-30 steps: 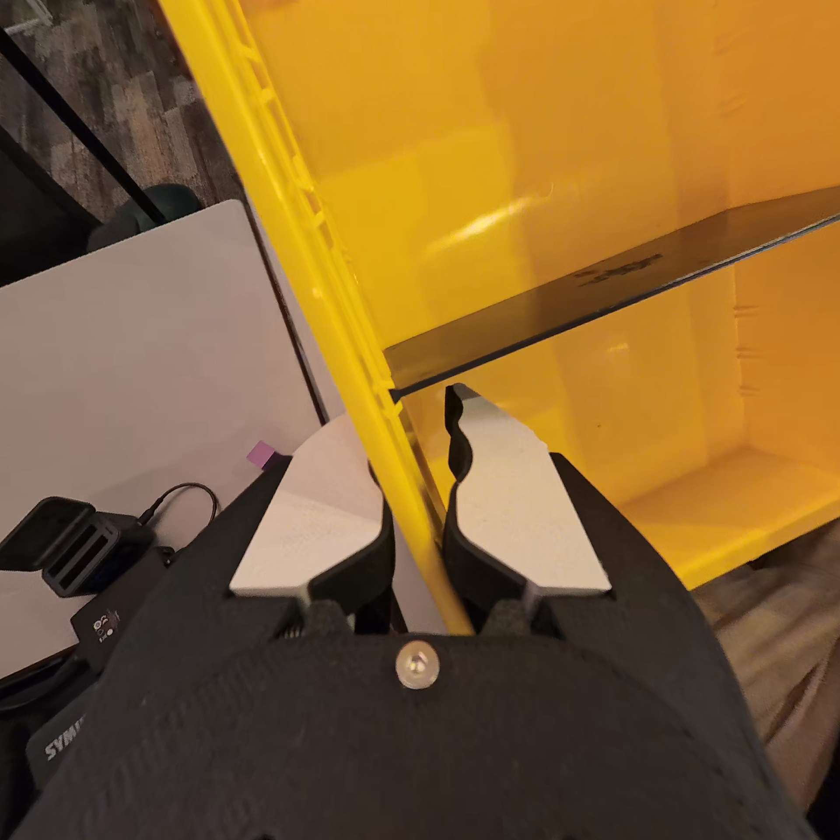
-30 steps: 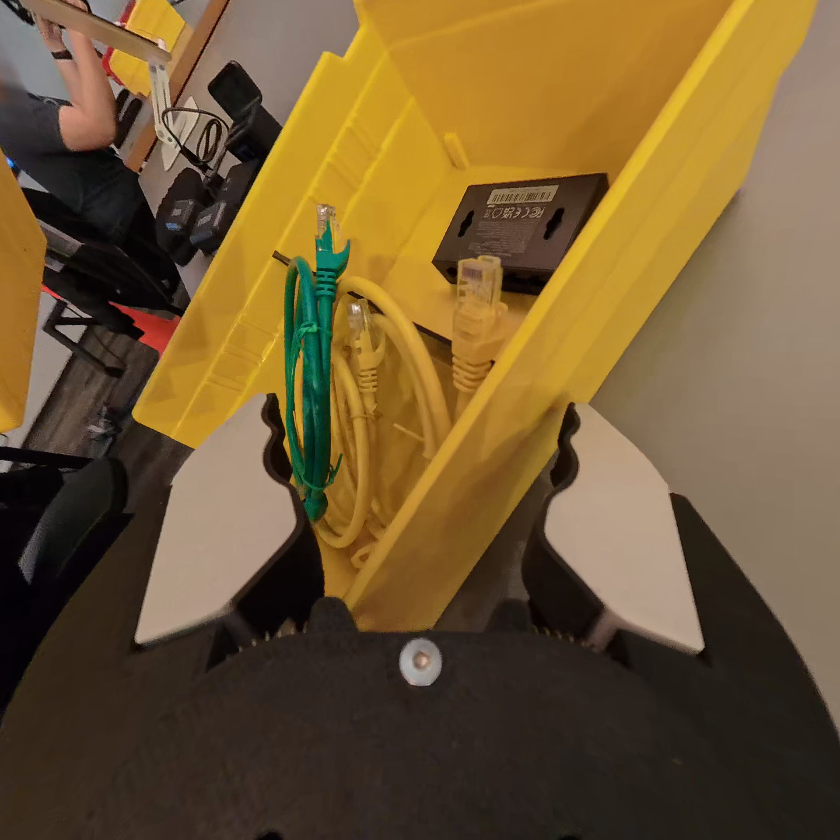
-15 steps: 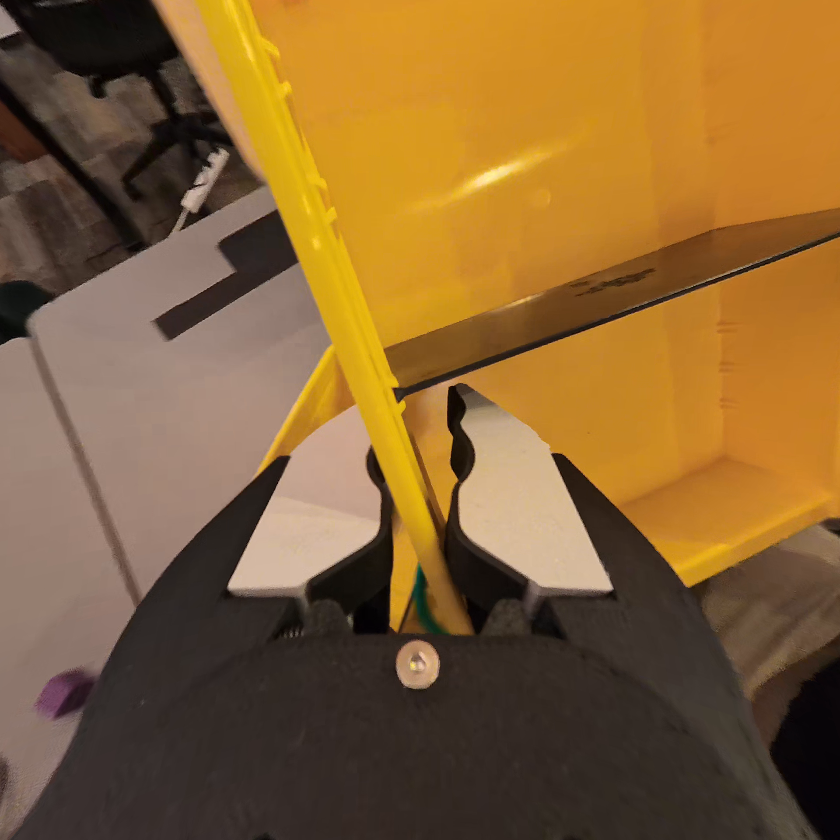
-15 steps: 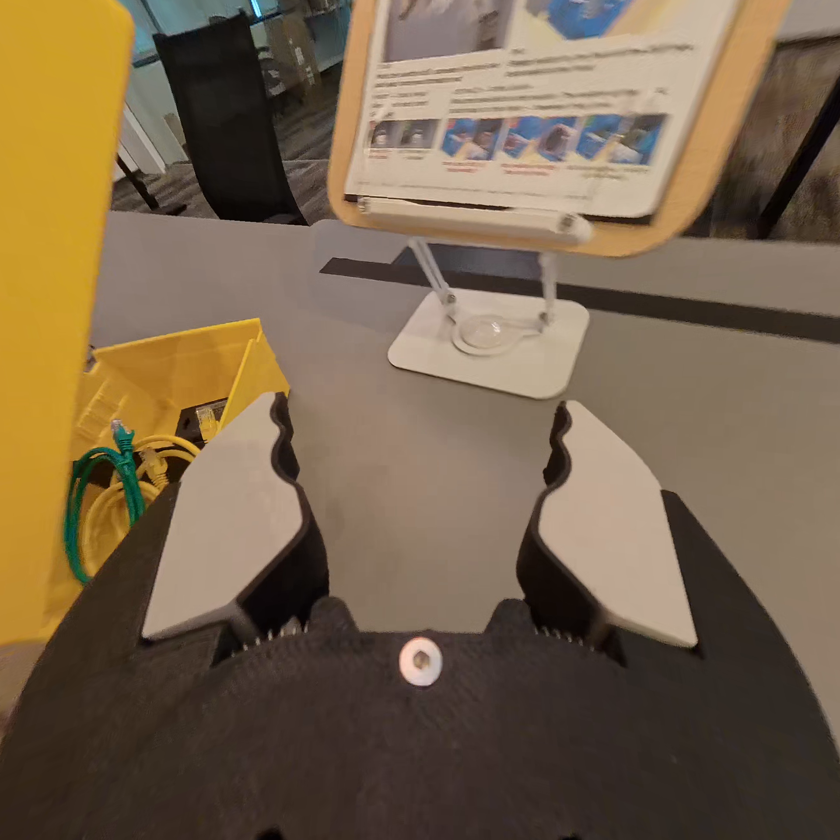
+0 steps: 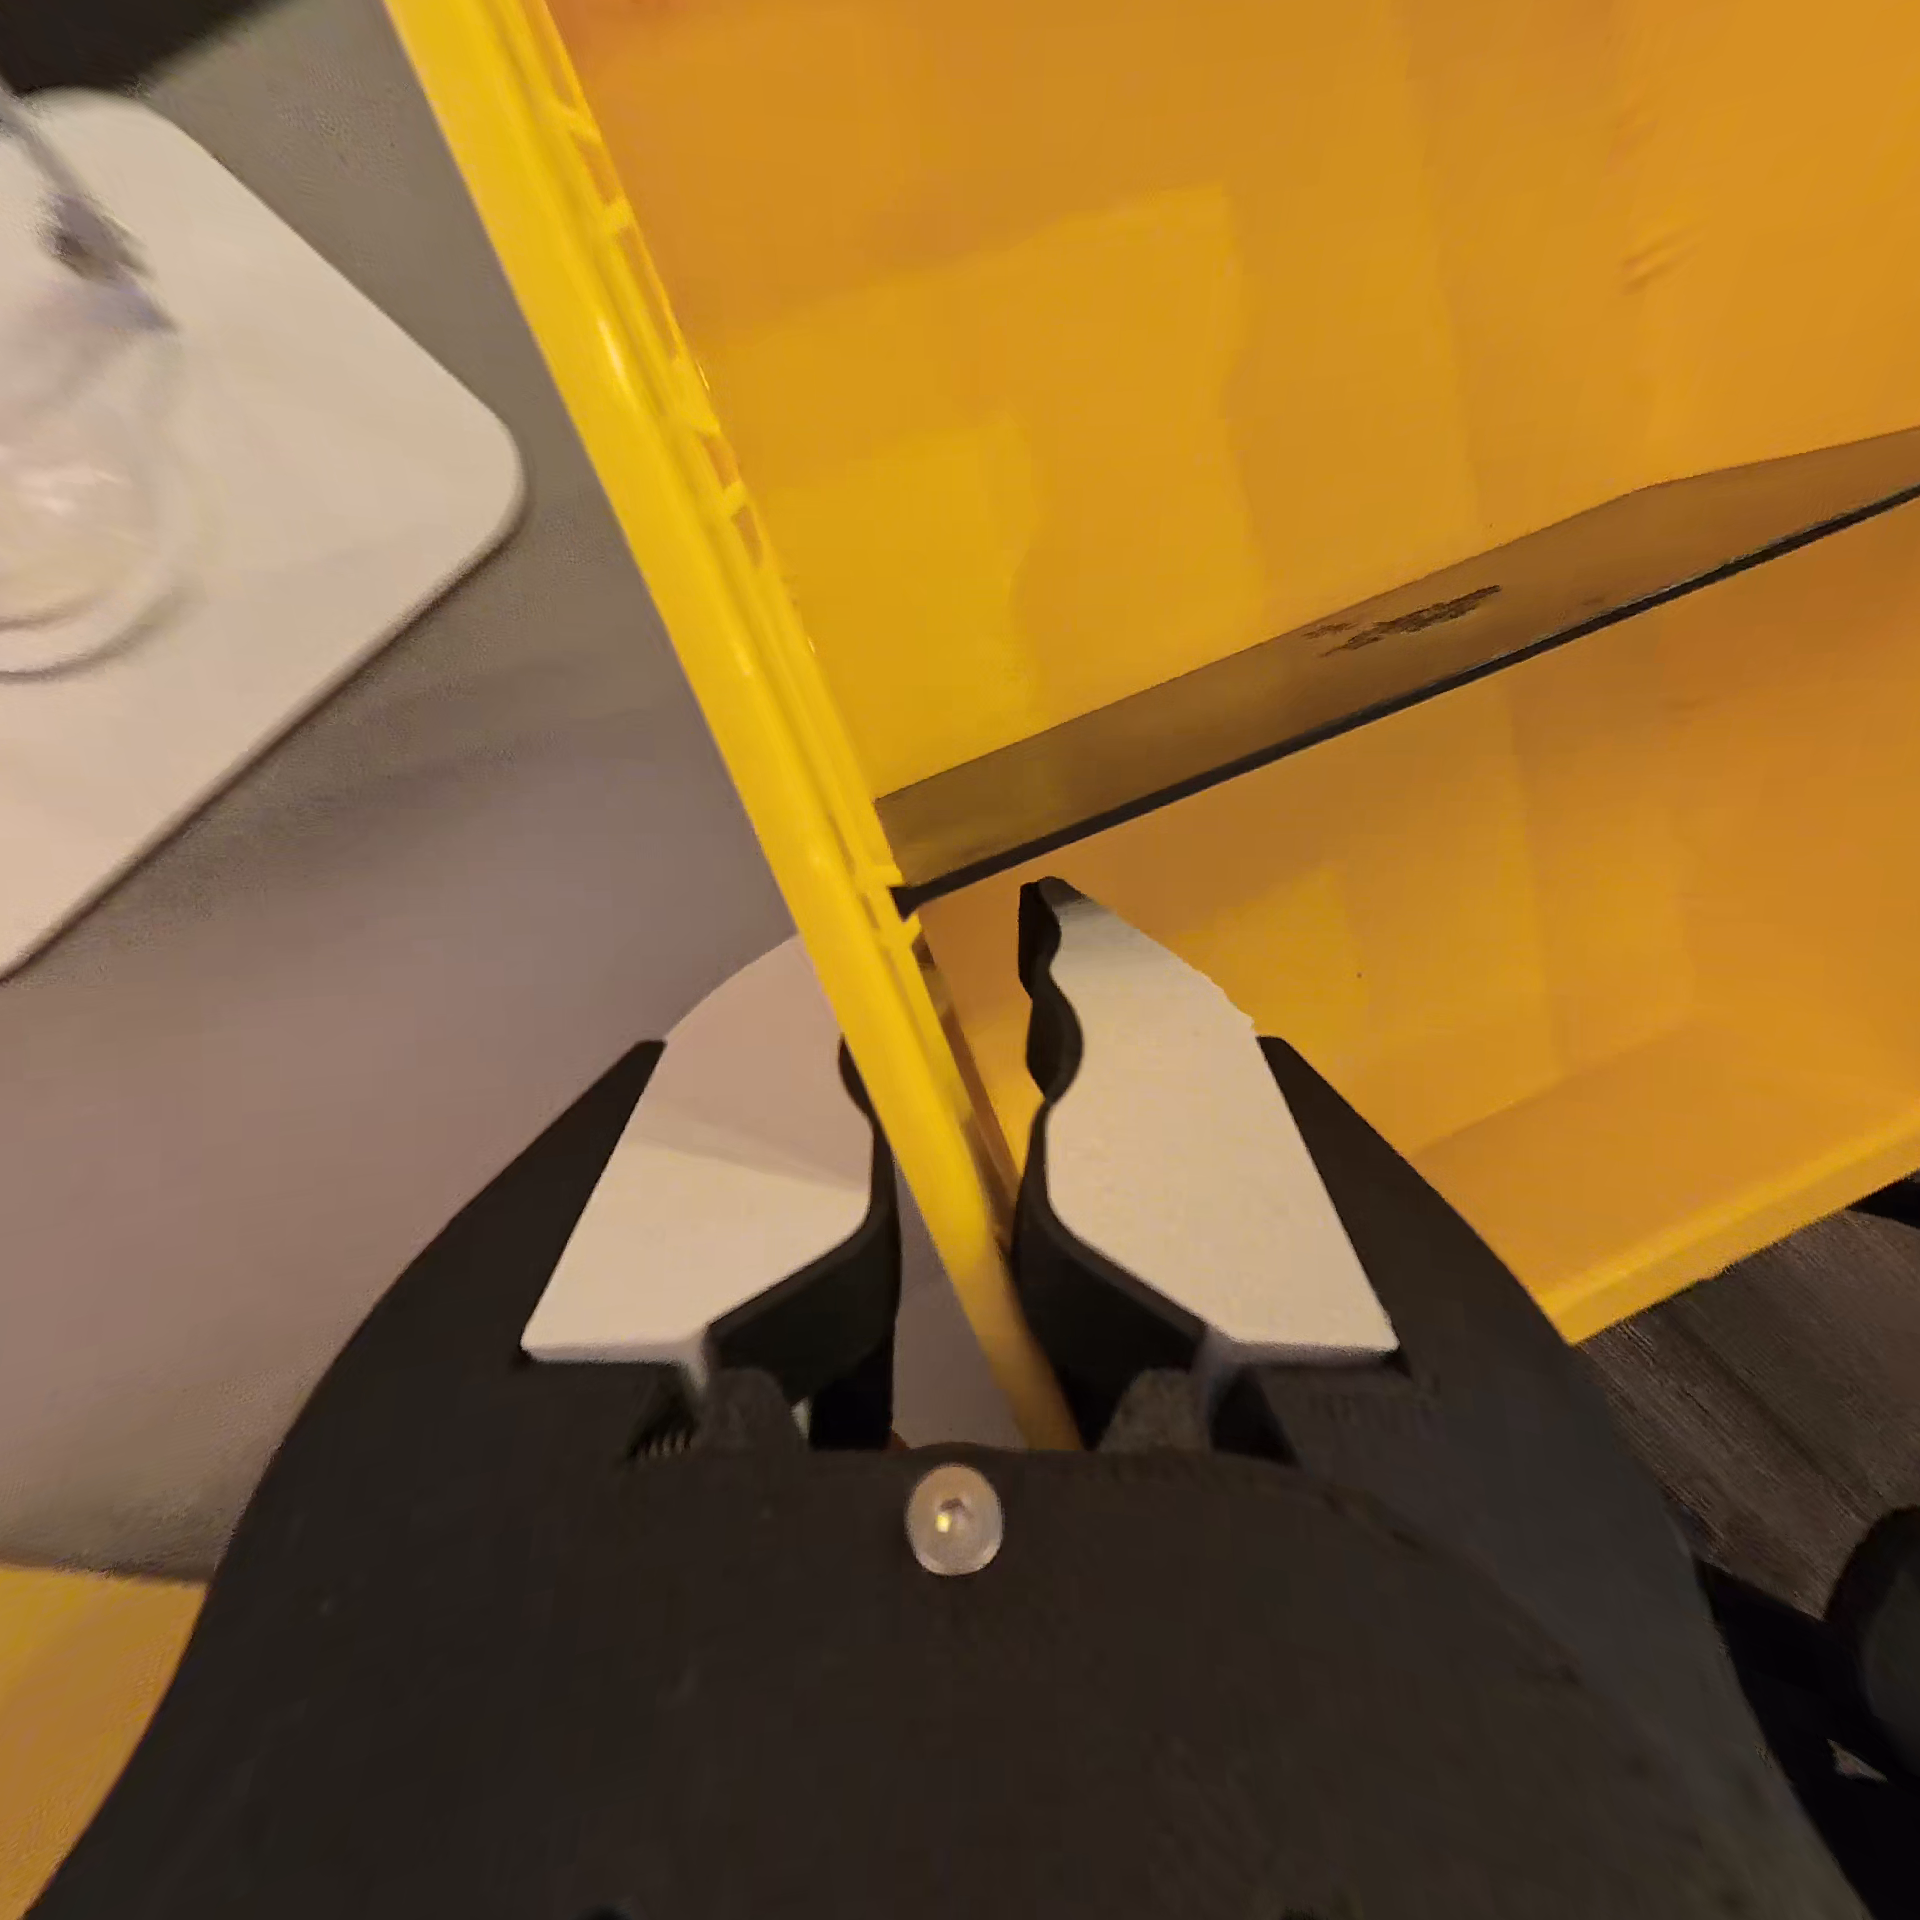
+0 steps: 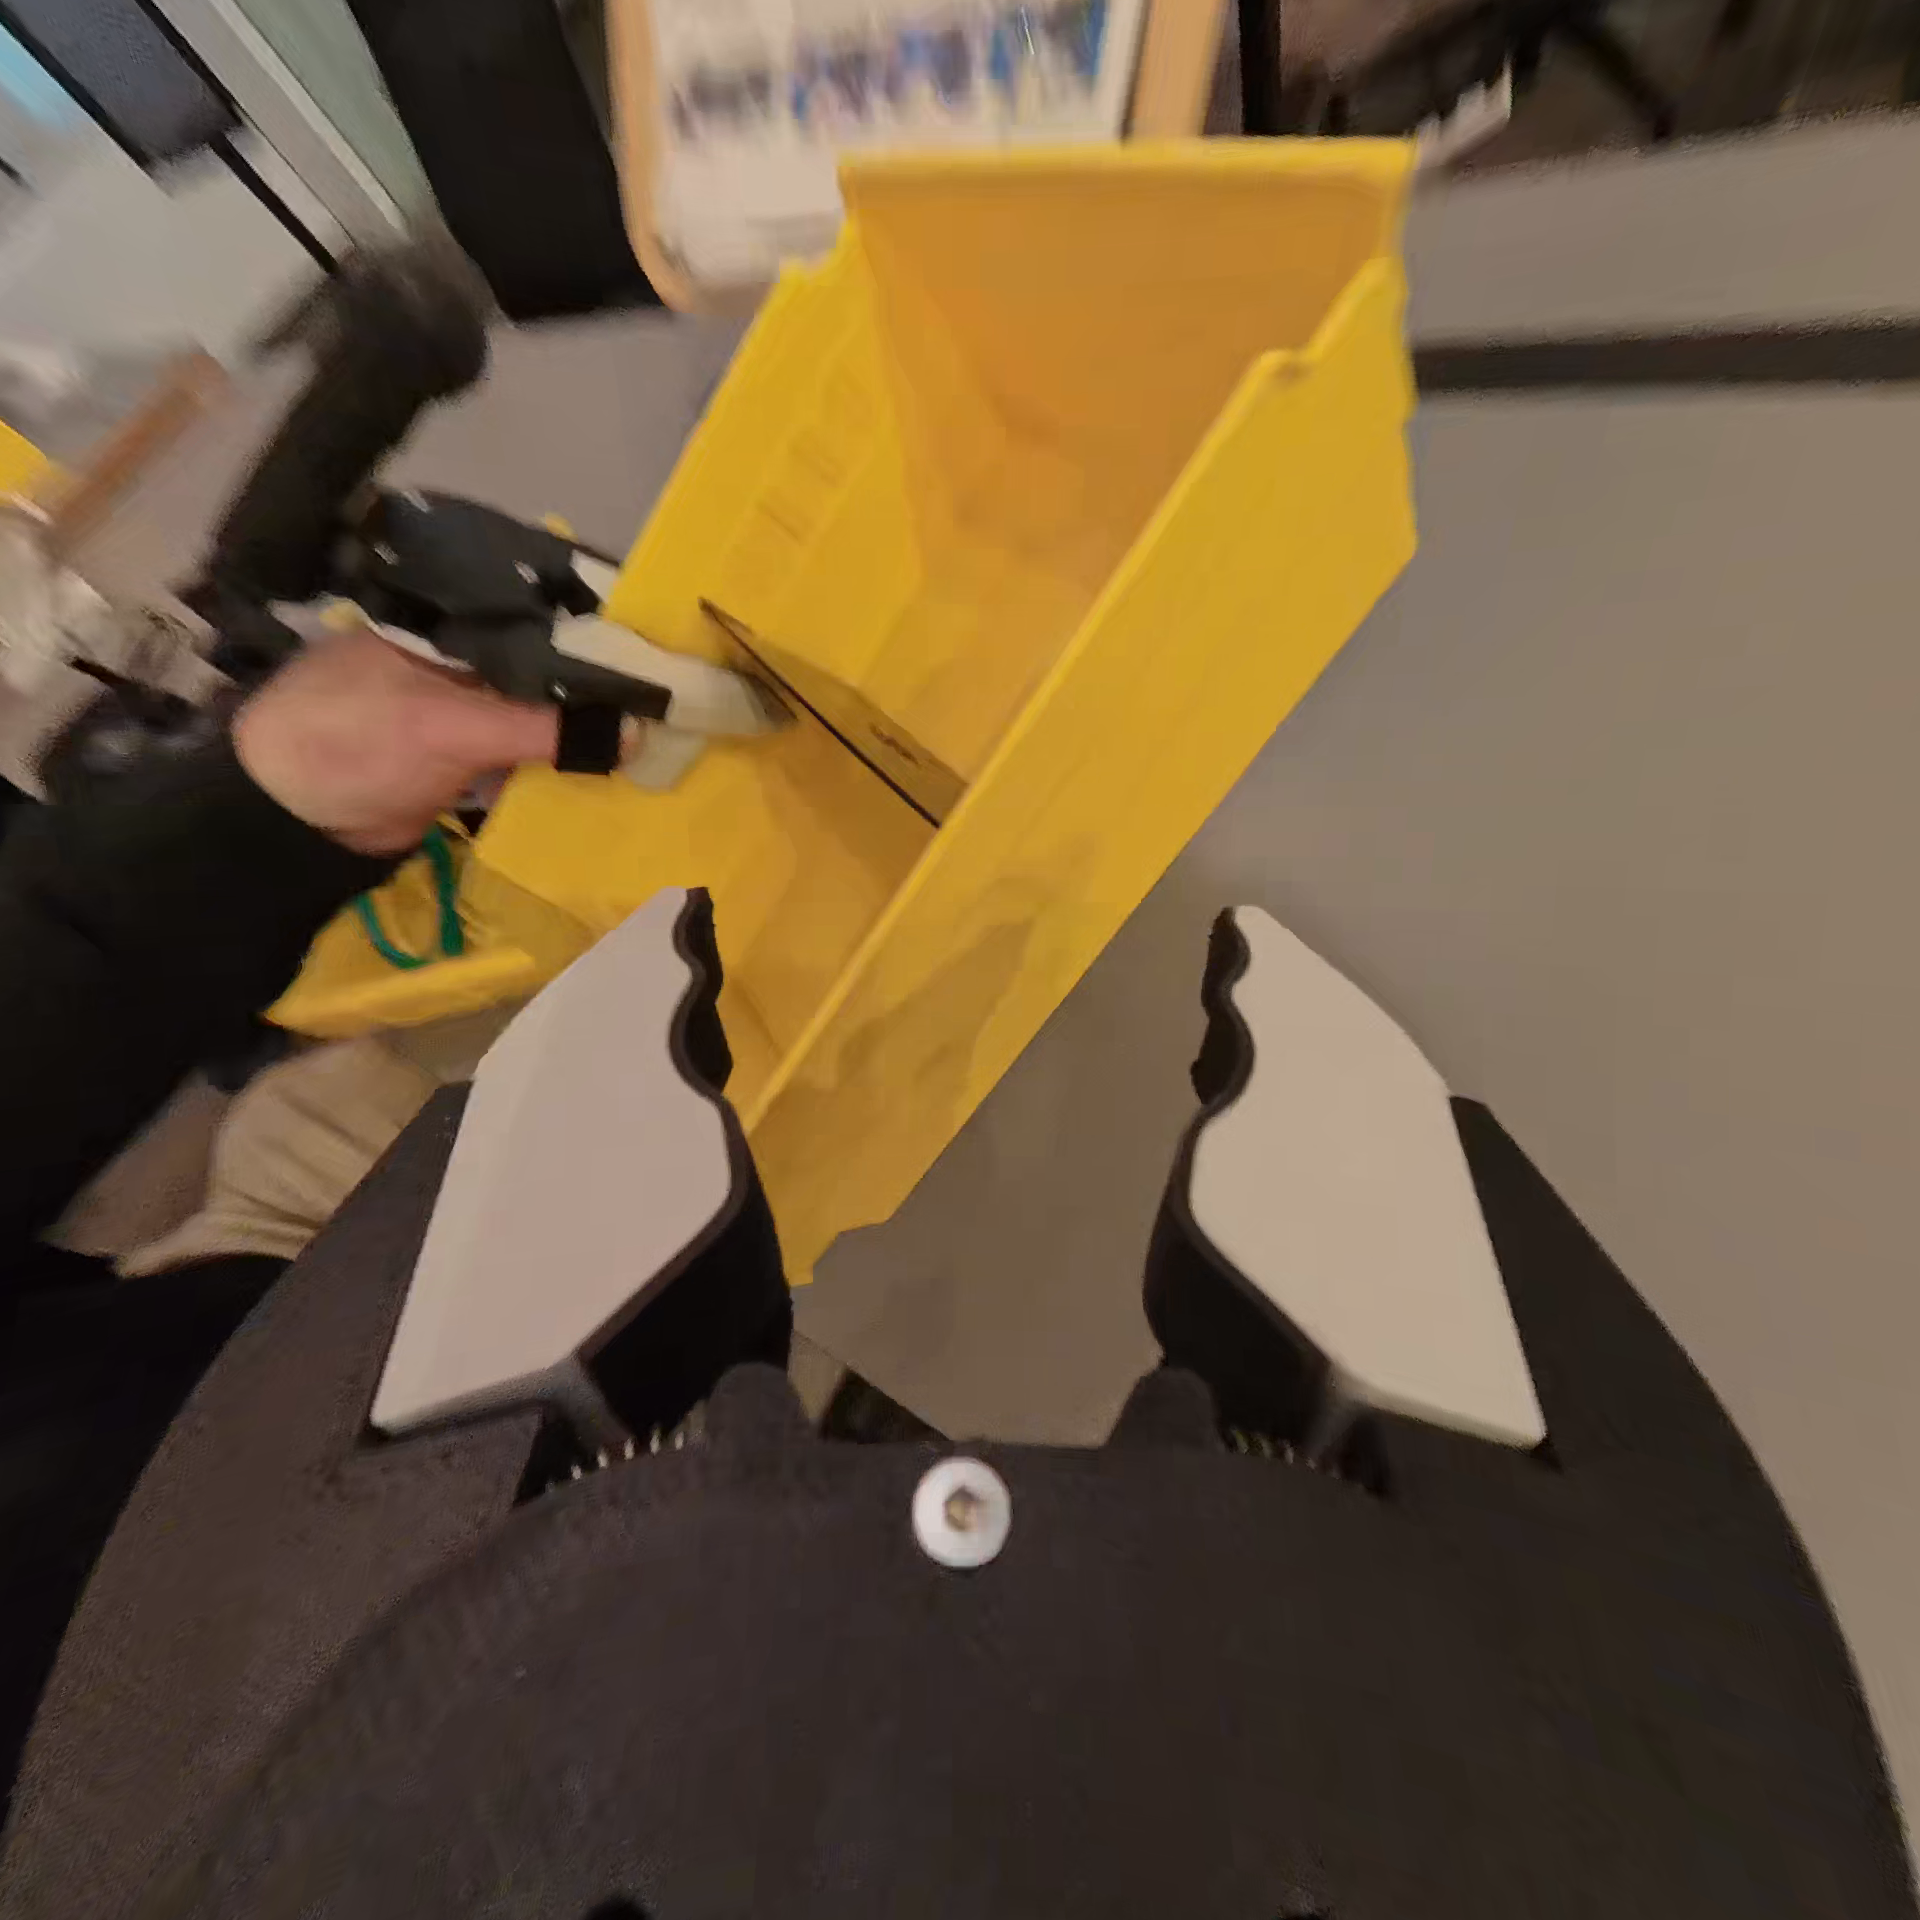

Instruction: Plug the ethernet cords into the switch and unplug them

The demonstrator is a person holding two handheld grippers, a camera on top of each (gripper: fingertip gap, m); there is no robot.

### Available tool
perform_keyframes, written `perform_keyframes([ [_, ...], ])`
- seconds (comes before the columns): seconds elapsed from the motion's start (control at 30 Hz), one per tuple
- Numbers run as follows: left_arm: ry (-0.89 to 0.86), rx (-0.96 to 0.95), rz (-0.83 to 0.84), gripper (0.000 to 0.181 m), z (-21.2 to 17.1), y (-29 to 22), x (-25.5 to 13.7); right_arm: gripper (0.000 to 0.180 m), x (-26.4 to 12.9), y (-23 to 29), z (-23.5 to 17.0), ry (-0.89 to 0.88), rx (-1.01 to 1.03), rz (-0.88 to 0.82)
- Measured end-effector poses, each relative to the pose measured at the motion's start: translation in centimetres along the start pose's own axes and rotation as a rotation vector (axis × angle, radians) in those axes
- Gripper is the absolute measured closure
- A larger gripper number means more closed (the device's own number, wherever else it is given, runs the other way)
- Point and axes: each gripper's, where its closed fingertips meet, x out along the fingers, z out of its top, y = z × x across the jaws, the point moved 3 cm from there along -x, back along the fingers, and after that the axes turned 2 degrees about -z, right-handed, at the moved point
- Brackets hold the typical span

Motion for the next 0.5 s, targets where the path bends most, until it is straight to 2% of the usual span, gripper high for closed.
perform_keyframes([
  [0.03,0.03,-0.001,-0.003,0.16,-0.4,-0.6,1.5,0.089,1.1,-0.7,-1.1,0.069,0.004,-0.021],
  [0.13,0.089,-0.021,-0.004,0.159,-1.6,-1.9,4.8,0.097,4.1,-2.2,-4.3,0.236,0.092,0.003],
  [0.23,0.094,-0.075,-0.034,0.152,-2.6,-3.0,6.7,0.109,5.8,-4.1,-7.0,0.37,0.13,-0.046],
  [0.27,0.091,-0.083,-0.034,0.151,-2.7,-3.0,7.0,0.125,6.1,-5.1,-7.7,0.396,0.136,-0.083],
  [0.3,0.1,-0.079,-0.031,0.15,-3.0,-3.0,7.1,0.138,6.4,-5.8,-8.2,0.403,0.142,-0.104],
  [0.37,0.115,-0.101,-0.074,0.145,-3.6,-3.3,7.3,0.152,6.7,-6.8,-9.2,0.432,0.145,-0.117],
  [0.43,0.099,-0.138,-0.137,0.137,-3.7,-3.8,6.8,0.157,7.0,-7.6,-10.0,0.455,0.138,-0.143],
  [0.5,0.058,-0.135,-0.159,0.122,-3.2,-4.0,5.3,0.154,7.5,-7.8,-10.2,0.454,0.163,-0.138],
])
